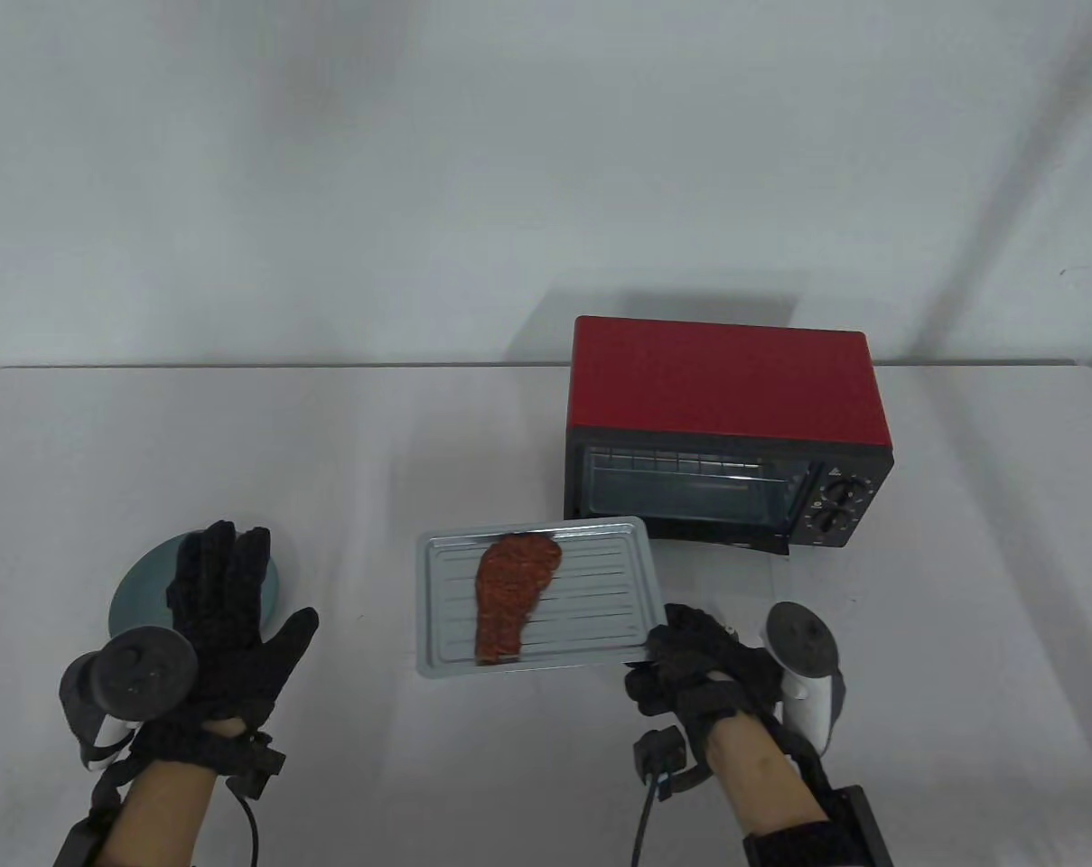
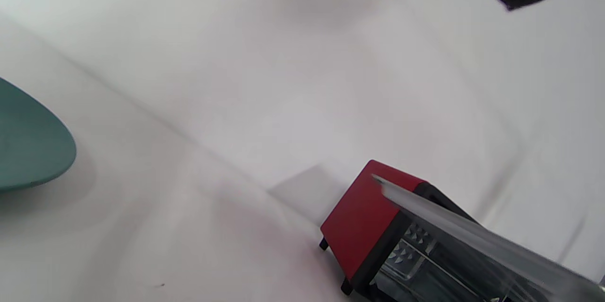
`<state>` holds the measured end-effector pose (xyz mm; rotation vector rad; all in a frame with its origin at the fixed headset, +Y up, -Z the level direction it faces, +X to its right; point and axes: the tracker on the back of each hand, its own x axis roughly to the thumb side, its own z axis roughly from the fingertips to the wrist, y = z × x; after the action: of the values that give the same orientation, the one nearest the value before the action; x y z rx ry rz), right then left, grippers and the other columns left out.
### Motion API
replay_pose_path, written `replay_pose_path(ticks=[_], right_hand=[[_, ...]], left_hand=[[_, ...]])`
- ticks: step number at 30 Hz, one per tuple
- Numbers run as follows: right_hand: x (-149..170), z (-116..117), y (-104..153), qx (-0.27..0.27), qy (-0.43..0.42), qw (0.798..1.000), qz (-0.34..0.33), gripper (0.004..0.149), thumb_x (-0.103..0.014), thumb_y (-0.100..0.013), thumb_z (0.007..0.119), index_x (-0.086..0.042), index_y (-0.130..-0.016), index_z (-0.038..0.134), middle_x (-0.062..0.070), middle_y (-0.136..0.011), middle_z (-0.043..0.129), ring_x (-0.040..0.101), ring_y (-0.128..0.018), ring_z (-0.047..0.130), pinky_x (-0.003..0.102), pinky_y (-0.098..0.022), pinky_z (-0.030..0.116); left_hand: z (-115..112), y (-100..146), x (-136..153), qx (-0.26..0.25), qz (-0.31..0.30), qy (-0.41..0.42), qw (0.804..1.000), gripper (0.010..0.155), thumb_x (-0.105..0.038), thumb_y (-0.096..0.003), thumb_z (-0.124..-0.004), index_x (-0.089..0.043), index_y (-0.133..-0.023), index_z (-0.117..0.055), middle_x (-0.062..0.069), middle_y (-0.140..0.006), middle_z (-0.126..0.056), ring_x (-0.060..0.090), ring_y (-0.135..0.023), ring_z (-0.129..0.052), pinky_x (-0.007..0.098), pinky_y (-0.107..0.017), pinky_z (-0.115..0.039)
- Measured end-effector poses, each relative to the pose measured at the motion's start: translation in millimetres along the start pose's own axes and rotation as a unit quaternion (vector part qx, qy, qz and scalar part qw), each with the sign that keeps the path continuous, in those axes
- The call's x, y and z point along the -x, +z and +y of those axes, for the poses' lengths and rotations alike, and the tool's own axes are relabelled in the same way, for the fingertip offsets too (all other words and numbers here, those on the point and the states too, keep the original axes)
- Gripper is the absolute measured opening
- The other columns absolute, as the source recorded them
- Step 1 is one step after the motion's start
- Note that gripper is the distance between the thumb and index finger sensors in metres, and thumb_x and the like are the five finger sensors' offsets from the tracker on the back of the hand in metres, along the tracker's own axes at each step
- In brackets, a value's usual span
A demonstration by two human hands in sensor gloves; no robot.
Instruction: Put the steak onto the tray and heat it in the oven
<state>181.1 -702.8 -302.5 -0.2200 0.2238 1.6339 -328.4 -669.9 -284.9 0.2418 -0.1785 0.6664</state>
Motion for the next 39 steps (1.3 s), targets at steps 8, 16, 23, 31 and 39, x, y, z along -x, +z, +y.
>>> replay_pose_path(ticks=[8, 16, 23, 31, 39], right_hand=[[19.5, -82.6, -4.4, 0.103, -0.024, 0.994, 0.006, 0.050, -0.012, -0.051, 0.070, 0.007, -0.092, 0.049, 0.024, -0.075, 0.089, 0.022, -0.028, 0.101, 0.053, -0.028, 0.083], [40.5, -100.8, -34.2, 0.134, -0.060, 0.989, 0.018, 0.050, -0.012, -0.050, 0.070, 0.007, -0.092, 0.051, 0.024, -0.074, 0.090, 0.023, -0.027, 0.101, 0.053, -0.028, 0.083], [45.8, -101.3, -53.3, 0.139, -0.078, 0.987, 0.020, 0.050, -0.012, -0.050, 0.070, 0.007, -0.092, 0.051, 0.024, -0.075, 0.089, 0.023, -0.028, 0.101, 0.054, -0.028, 0.083], [47.3, -101.4, -62.9, 0.146, -0.087, 0.985, 0.013, 0.050, -0.013, -0.050, 0.070, 0.006, -0.092, 0.051, 0.024, -0.075, 0.089, 0.023, -0.028, 0.101, 0.054, -0.029, 0.083], [47.6, -98.7, -71.7, 0.148, -0.096, 0.984, 0.020, 0.050, -0.013, -0.050, 0.069, 0.006, -0.092, 0.051, 0.024, -0.076, 0.089, 0.022, -0.029, 0.101, 0.054, -0.029, 0.083]], left_hand=[[-7.4, -1.1, 0.2, 0.011, 0.009, -0.007, 1.000, 0.087, -0.082, -0.0467, -0.061, -0.037, -0.113, -0.026, 0.007, -0.121, -0.015, 0.038, -0.112, -0.007, 0.071, -0.071, -0.023], [-12.7, -2.1, 0.7, 0.021, 0.018, -0.012, 1.000, 0.087, -0.081, -0.0469, -0.061, -0.036, -0.113, -0.026, 0.007, -0.121, -0.016, 0.038, -0.112, -0.007, 0.071, -0.071, -0.024], [-14.1, -2.3, 0.3, 0.027, 0.025, -0.011, 0.999, 0.087, -0.081, -0.0472, -0.061, -0.036, -0.113, -0.026, 0.007, -0.121, -0.016, 0.038, -0.112, -0.007, 0.071, -0.072, -0.024], [-14.9, -2.4, -0.6, 0.032, 0.028, -0.012, 0.999, 0.086, -0.080, -0.0473, -0.061, -0.036, -0.113, -0.026, 0.007, -0.120, -0.016, 0.038, -0.112, -0.007, 0.071, -0.072, -0.024], [-15.8, -2.7, -0.8, 0.037, 0.031, -0.010, 0.999, 0.086, -0.080, -0.0475, -0.061, -0.036, -0.113, -0.026, 0.007, -0.120, -0.016, 0.038, -0.112, -0.007, 0.071, -0.072, -0.024]])
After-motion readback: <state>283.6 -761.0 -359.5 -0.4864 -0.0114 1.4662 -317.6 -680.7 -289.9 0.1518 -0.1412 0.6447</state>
